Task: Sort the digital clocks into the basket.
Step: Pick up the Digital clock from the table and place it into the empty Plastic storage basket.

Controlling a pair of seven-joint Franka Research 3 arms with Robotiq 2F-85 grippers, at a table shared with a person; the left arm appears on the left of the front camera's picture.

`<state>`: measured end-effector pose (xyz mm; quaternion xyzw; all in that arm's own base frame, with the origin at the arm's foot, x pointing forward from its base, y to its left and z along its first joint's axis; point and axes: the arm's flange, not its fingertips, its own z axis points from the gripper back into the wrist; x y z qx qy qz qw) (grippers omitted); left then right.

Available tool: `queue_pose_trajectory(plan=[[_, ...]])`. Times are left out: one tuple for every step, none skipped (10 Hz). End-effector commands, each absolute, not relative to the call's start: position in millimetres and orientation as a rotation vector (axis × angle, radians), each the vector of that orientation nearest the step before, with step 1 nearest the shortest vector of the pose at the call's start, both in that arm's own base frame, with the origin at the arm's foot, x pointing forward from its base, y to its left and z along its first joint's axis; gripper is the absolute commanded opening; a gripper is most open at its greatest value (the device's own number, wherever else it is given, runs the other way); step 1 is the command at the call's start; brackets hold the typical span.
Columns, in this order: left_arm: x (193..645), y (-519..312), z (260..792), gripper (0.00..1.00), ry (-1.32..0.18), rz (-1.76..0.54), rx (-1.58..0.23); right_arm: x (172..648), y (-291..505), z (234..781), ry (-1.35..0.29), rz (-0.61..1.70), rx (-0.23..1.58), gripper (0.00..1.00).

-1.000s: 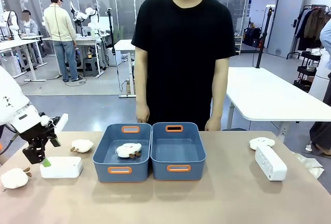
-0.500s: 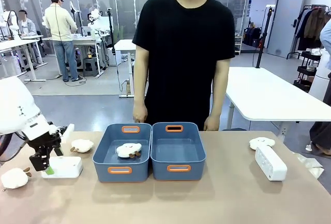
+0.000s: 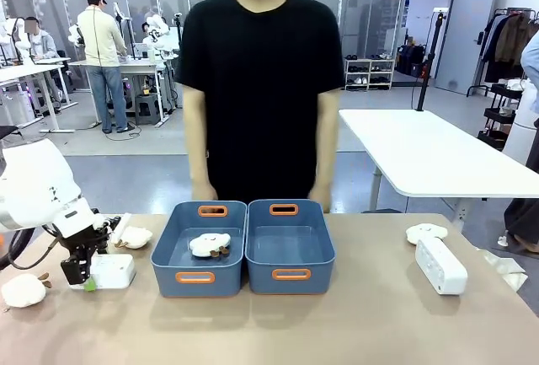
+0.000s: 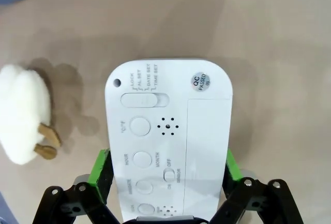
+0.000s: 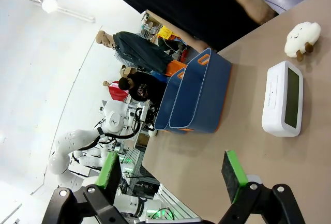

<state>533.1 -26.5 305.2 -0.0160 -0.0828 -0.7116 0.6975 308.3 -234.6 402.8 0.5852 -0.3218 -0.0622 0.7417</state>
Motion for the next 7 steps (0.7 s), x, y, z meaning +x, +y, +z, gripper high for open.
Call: queue_pose_trajectory(plan=[[536.3, -28.9, 302.0, 1.0, -0.17, -1.584, -0.001, 307.4, -234.1, 404.0, -0.711, -0.134, 1.292, 1.0], [536.0, -28.7, 302.9, 1.0, -0.166, -1.588, 0.003, 307.4, -234.1, 404.0, -0.711, -0.134, 1.292, 1.0], [534.4, -27.9, 304.0, 0.49, -0.163, -1.589, 0.002, 307.4, -234.1, 404.0, -0.711, -0.134, 1.292, 1.0], [534.4, -27.0, 304.3, 0.4, -0.157, -1.584, 0.007, 307.4, -234.1, 404.0, -0.711, -0.134, 1.292, 1.0], [534.1, -26.8, 304.0, 0.0, -0.156, -1.579, 0.007, 307.4, -234.1, 404.0, -0.711, -0.134, 1.292, 1.0], [533.8, -26.9, 304.6, 0.0, -0.157, -1.575, 0.005, 307.4, -234.1, 404.0, -0.711, -0.134, 1.292, 1.0], [532.9, -27.2, 307.5, 0.0, -0.158, -1.563, -0.009, 307.4, -234.1, 404.0, -0.711, -0.134, 1.292, 1.0]])
